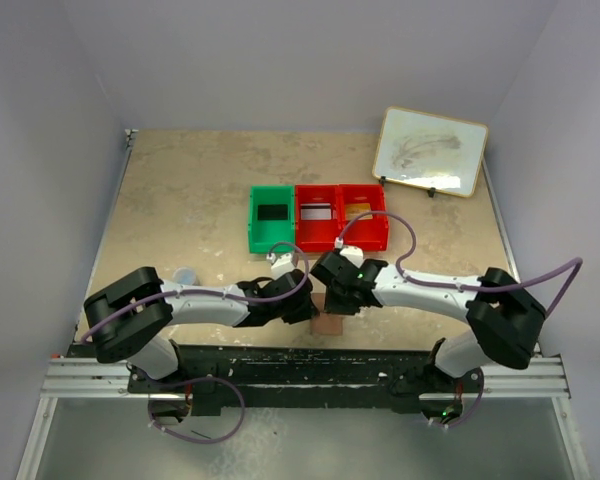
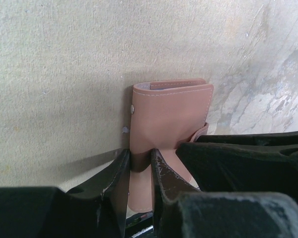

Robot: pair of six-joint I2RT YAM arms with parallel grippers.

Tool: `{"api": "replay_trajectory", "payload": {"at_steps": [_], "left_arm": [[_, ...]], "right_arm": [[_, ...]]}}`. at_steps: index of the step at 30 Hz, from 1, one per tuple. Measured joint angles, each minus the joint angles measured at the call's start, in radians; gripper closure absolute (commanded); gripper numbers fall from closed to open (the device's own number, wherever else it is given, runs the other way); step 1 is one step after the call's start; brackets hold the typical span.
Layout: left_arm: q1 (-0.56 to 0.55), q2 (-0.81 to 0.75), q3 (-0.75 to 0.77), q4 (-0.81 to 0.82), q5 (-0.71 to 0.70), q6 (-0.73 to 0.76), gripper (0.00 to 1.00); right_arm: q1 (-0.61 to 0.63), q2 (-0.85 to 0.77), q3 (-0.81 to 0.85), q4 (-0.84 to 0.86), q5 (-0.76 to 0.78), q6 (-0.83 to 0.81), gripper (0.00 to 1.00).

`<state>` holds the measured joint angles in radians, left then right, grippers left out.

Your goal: Take the credit cards out of the card holder

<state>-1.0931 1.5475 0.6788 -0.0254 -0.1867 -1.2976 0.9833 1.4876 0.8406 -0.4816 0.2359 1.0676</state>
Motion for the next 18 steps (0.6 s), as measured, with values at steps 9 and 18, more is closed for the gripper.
{"api": "replay_trajectory", "payload": {"at_steps": [9, 18], "left_arm": [[-0.002, 0.016, 0.009, 0.005, -0.012, 0.000, 0.83], [-0.002, 0.022, 0.009, 0.011, -0.014, 0.000, 0.84]], "right_arm": [[-0.037, -0.069, -0.045, 0.036, -0.045, 0.018, 0.89], [-0.058, -0.118, -0.076, 0.007, -0.044, 0.009, 0.68]]}}
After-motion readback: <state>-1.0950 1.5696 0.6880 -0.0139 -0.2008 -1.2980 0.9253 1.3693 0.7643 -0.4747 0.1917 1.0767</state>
